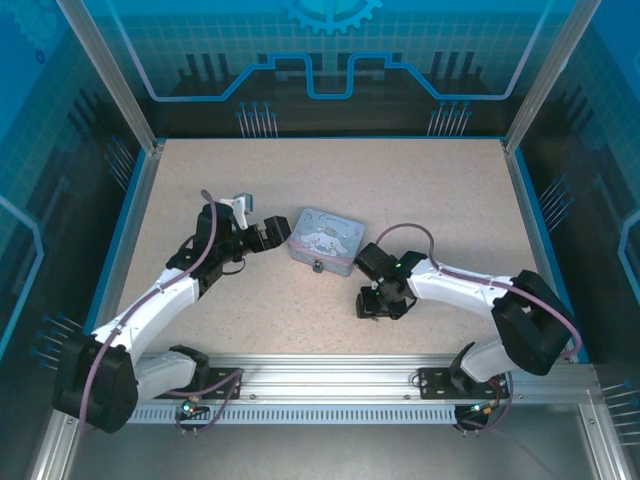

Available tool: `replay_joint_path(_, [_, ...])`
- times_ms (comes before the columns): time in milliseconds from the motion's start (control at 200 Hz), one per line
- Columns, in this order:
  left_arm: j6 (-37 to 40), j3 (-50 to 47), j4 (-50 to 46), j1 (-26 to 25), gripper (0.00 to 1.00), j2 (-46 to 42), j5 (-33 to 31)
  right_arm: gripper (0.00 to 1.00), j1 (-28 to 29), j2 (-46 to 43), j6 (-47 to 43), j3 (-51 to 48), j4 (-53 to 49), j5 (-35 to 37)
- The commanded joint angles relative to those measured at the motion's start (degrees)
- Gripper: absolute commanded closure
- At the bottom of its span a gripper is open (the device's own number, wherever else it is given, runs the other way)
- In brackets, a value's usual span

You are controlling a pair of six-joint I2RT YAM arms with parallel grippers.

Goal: Unlock the padlock with the key

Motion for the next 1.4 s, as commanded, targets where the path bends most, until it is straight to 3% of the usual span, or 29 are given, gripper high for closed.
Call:
replay_joint_path(0, [0.4,-1.3,1.0,0.6,0.01,-2.1,1.2,0.52,1.0,1.8,1.9,1.2,-3.2,2.3])
replay_joint_path(570, [-0.3,-1.9,0.5,1.5,0.01,-3.5,1.7,0.68,1.6,6.4,1.1,1.6,-1.8,3.1])
replay_joint_path(1026, [-0.1,-1.8,0.0,1.6,0.01,-3.4,1.9,0.98,1.8,6.1,-0.7,1.2,-1.0,3.7])
replay_joint_path(1396, [-0.6,-2.0,-0.8,1.6,0.01,-6.3,3.9,1.00,1.8,-1.7,-9.2,-0.6,6.3,4.3])
